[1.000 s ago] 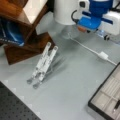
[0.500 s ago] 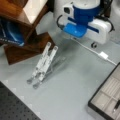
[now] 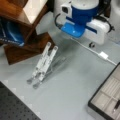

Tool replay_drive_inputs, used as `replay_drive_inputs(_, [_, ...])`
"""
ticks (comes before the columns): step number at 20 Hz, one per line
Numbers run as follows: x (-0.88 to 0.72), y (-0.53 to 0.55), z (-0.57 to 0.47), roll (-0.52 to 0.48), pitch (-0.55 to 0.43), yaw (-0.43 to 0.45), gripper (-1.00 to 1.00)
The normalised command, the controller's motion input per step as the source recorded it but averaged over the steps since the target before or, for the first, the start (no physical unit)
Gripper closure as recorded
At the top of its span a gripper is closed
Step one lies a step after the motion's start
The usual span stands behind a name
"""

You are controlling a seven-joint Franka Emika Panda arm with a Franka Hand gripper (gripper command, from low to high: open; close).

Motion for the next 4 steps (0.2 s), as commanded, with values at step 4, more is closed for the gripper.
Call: replay_drive_inputs(4, [0.20, -0.13, 0.13, -0.147, 0.197, -0.001, -1.00])
